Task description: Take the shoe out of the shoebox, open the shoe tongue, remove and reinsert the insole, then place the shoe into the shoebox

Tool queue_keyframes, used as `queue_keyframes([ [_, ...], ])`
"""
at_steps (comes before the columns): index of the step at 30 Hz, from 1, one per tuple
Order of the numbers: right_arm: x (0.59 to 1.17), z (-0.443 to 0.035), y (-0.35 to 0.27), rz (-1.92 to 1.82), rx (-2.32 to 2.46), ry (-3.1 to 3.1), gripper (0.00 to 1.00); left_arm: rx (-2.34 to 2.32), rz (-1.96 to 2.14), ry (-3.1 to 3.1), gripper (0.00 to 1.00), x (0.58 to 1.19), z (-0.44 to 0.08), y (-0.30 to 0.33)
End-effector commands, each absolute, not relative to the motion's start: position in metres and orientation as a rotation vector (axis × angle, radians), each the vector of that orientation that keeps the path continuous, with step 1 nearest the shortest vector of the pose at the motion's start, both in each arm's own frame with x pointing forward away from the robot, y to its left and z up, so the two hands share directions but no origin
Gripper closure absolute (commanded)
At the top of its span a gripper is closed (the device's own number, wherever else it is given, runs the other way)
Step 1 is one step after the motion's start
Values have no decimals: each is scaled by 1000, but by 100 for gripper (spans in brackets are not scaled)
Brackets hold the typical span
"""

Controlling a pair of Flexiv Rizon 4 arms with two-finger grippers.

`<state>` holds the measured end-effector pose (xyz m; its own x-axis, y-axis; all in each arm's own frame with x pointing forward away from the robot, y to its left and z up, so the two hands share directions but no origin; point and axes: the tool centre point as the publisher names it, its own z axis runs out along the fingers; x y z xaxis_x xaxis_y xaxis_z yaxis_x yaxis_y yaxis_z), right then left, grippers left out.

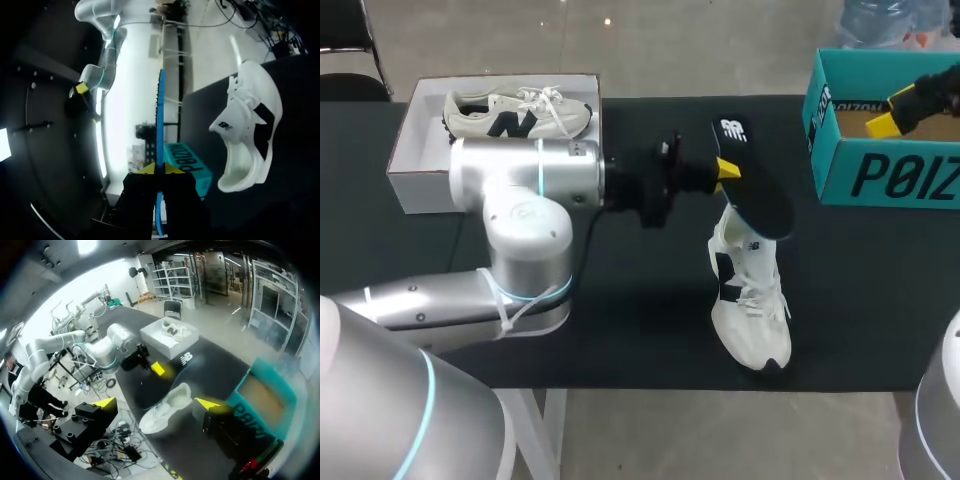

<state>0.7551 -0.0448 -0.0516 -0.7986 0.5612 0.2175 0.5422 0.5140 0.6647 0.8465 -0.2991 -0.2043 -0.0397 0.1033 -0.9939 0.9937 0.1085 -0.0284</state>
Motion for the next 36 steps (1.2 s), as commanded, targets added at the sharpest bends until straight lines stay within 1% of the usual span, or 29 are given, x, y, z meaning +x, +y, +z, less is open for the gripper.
queue_keyframes([
  [1, 750, -57, -44, 1199, 1002, 2696, 0, 1195, -1084, 1372, 100, 846, -202, -302],
  [19, 751, -57, -43, 1200, 1015, 2700, 0, 1220, -859, 1310, 100, 849, -216, -287],
  [36, 751, -57, -43, 1200, 1015, 2700, 0, 1213, -855, 1320, 100, 851, -217, -284],
])
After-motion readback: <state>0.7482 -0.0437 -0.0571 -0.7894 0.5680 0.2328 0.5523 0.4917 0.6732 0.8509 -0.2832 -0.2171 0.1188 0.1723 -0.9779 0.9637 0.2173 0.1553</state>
